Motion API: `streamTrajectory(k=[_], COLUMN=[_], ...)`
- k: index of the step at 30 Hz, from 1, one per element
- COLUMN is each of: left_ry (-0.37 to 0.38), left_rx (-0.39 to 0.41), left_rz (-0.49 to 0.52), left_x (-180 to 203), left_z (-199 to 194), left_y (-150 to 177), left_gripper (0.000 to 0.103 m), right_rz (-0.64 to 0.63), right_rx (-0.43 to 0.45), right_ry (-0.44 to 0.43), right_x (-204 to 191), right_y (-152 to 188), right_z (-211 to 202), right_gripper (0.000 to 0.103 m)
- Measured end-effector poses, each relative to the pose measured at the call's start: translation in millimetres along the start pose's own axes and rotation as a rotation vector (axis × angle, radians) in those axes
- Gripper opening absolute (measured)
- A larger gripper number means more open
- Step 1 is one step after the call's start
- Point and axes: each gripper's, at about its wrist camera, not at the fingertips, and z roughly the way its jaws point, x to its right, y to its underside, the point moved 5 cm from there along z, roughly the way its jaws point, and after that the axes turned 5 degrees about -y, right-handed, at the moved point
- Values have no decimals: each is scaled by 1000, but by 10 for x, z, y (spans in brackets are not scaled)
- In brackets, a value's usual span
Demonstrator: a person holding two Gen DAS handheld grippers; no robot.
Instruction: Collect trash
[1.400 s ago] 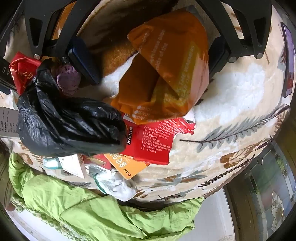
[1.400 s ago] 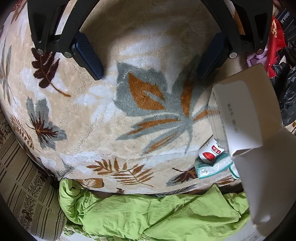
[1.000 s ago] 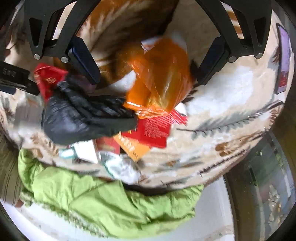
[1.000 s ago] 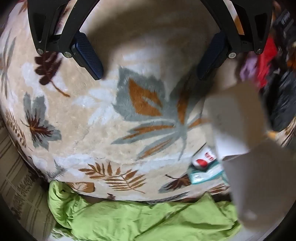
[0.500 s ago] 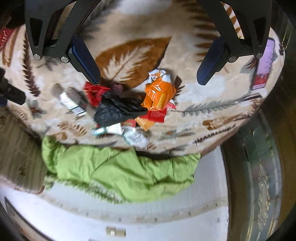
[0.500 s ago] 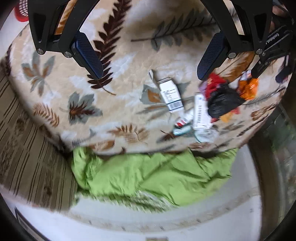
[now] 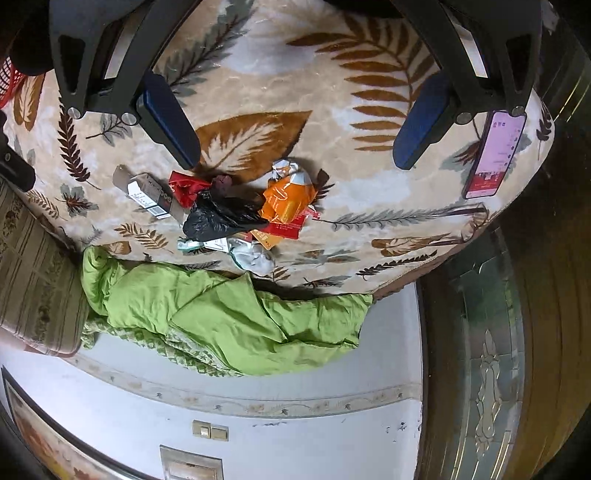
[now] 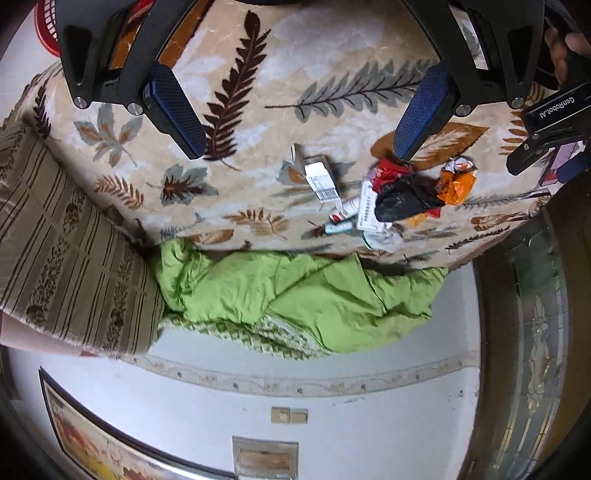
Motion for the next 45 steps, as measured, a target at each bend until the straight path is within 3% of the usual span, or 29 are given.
streamTrajectory(k=[10, 45], left_ry=[4, 0], left_rx=[-4, -7], left_rz=[62, 65], left_x=[87, 118], left_z=[9, -2], left_y=[34, 13], left_gripper=[103, 103], right_rz=[-11, 3], right_rx=[-20, -43], right_ry=[13, 10], right_x=[-13, 28], right_y=[38, 63], right_z=[27, 30], right_gripper=[102, 102])
